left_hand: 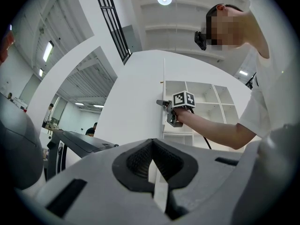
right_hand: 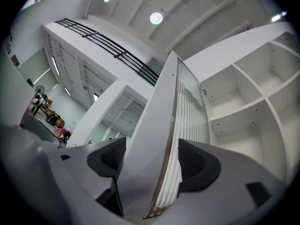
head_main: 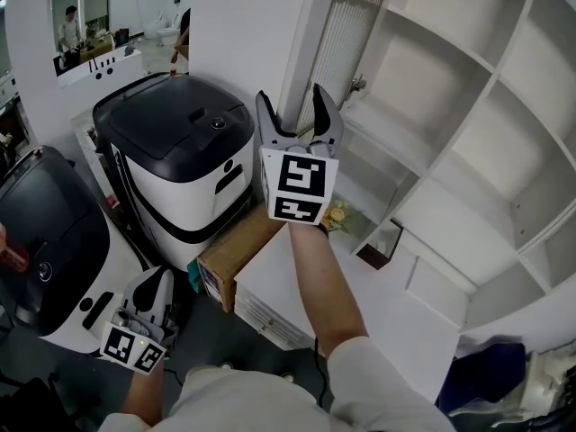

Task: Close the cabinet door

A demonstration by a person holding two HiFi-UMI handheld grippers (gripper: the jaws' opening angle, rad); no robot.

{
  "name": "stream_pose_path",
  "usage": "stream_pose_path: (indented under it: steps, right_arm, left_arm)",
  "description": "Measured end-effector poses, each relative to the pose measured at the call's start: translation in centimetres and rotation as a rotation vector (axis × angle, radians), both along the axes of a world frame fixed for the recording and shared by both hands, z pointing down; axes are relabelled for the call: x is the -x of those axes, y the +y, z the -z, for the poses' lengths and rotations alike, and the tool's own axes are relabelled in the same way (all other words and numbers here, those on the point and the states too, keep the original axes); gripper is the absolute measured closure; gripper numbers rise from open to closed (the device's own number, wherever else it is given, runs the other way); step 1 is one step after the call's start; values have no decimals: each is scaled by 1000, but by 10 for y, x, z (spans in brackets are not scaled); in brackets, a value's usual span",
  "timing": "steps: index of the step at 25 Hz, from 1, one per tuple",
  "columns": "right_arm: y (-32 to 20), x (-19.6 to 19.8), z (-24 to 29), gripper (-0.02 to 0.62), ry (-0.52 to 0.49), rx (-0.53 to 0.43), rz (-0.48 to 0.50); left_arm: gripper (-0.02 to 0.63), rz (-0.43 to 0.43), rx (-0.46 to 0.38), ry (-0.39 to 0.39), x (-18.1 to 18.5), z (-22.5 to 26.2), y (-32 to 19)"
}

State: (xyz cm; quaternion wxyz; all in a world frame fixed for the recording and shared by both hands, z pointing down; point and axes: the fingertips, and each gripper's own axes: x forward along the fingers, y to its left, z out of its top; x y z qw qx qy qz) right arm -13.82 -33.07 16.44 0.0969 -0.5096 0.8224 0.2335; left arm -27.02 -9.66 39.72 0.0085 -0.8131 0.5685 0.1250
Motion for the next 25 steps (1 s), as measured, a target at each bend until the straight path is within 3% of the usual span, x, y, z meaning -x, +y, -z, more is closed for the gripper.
stream_pose_path:
  steps: [7, 18, 25]
  right_arm:
    - [11, -17, -1, 289, -6, -3, 8]
    - [31, -65, -3, 310, -13, 8, 144]
    - [43, -106, -3, 359, -22, 1, 186]
  left_arm:
    - [601, -28, 3, -2, -9, 1, -6]
    - [601, -100, 2, -8, -47, 1, -22]
    - [601, -135, 2, -10, -74, 1, -29]
